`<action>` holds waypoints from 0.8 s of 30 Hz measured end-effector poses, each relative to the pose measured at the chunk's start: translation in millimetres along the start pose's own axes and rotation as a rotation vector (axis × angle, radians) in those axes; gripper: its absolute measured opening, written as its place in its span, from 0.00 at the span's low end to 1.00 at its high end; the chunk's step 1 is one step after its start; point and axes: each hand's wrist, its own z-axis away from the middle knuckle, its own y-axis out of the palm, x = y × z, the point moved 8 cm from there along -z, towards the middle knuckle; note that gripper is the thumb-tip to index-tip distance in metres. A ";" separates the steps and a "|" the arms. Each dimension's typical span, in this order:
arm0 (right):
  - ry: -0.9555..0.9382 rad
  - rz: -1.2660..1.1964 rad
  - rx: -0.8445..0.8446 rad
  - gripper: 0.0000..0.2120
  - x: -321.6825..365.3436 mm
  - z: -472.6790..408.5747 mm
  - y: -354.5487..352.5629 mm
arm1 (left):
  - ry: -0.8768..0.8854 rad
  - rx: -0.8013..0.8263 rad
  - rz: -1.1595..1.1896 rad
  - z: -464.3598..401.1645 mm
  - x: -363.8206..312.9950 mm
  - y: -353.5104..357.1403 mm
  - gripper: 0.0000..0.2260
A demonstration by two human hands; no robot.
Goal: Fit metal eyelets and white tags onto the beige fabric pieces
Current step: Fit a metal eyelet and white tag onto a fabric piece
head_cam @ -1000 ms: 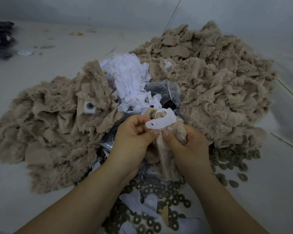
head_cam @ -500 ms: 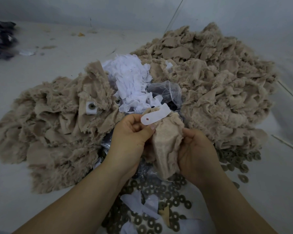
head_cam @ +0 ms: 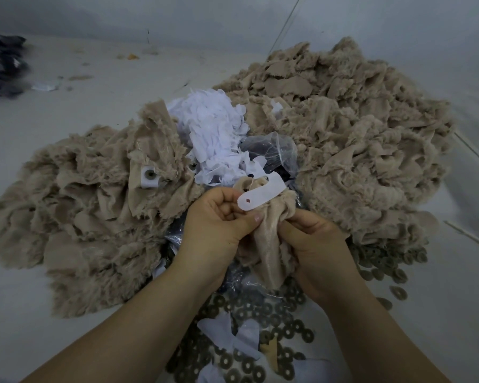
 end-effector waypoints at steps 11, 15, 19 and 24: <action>-0.398 0.543 -0.126 0.13 33.8 12.7 2.6 | 0.050 -0.002 -0.076 3.6 -5.9 1.9 0.10; -0.468 0.610 -0.157 0.17 37.3 15.3 6.5 | 0.074 -0.002 -0.120 5.4 -9.1 2.7 0.10; -0.402 0.492 -0.121 0.13 30.8 12.4 4.3 | 0.112 -0.012 -0.185 6.5 -12.8 2.8 0.10; -0.292 0.388 -0.115 0.12 20.2 7.3 0.2 | 0.140 -0.025 -0.255 5.8 -14.7 3.8 0.10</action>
